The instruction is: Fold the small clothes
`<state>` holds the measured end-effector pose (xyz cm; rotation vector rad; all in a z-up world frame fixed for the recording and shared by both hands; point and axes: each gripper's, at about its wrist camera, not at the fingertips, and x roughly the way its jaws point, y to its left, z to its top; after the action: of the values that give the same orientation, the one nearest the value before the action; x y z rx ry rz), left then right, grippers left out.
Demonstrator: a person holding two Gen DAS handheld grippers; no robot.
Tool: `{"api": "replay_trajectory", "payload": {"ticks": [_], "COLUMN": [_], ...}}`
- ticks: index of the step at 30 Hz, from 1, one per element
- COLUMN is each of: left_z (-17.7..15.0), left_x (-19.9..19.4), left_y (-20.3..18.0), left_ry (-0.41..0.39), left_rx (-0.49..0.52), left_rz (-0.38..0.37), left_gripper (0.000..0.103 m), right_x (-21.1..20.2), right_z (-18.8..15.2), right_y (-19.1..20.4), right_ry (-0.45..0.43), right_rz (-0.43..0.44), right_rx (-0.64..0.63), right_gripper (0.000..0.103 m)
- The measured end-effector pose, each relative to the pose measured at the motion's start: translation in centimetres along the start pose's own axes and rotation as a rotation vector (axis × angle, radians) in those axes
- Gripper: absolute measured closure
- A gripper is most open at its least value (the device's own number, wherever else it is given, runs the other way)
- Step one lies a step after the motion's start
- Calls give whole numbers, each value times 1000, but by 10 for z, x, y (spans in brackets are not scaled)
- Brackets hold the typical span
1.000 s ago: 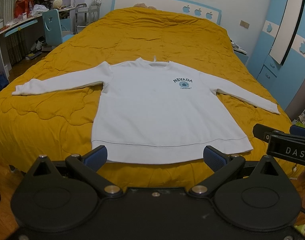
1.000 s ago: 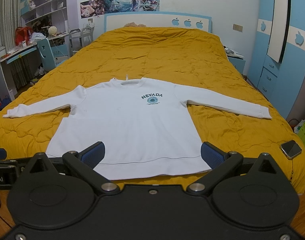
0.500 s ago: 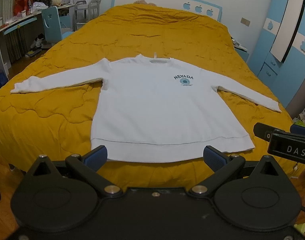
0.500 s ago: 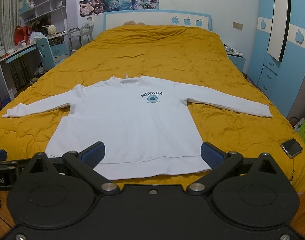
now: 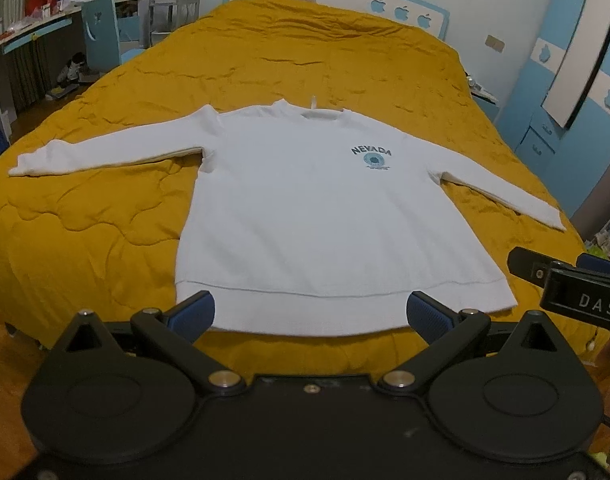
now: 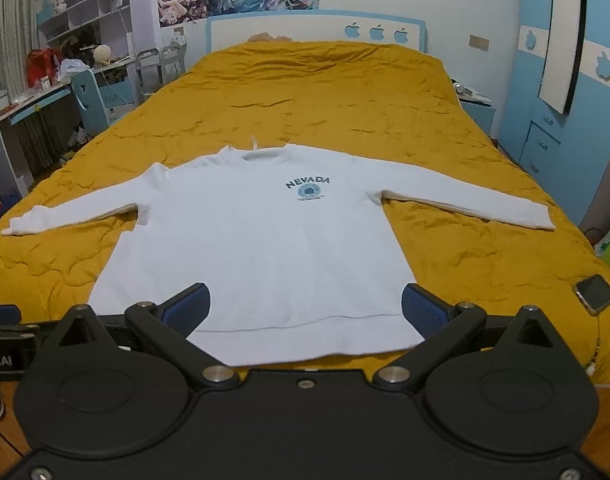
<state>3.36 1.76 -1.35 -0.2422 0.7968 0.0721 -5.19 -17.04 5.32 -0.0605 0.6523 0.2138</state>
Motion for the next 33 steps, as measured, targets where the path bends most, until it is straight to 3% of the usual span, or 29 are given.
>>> {"api": "replay_trajectory", "payload": {"ticks": [5,10,15,19,24,27,30,33], "left_z": [17,39,71,95,113,115,111,117], "left_x": [23,45,63,84,118,141,164,178], "left_y": [38,100,195,278,363,400,427,437], "left_ry": [-14,-74,-199,-309,-398,-400,-394,-416], "left_rx": [-77,-191,-375,-566,-783,-859,-960,-980], "left_rz": [-24,15,66,107,237,292,258,255], "left_gripper": [0,0,0,0,0,0,0,0], "right_x": [29,76,137,176,221,246,265,277], "right_z": [15,39,58,69,90,101,106,105], "right_y": [11,18,30,44,51,48,42,35], "right_ry": [-1,-32,21,4,-29,-11,3,8], "right_rz": [-1,-31,12,46,2,-37,-95,-167], "right_rx": [-28,-11,-4,13,27,42,56,93], "right_gripper": [0,0,0,0,0,0,0,0]}}
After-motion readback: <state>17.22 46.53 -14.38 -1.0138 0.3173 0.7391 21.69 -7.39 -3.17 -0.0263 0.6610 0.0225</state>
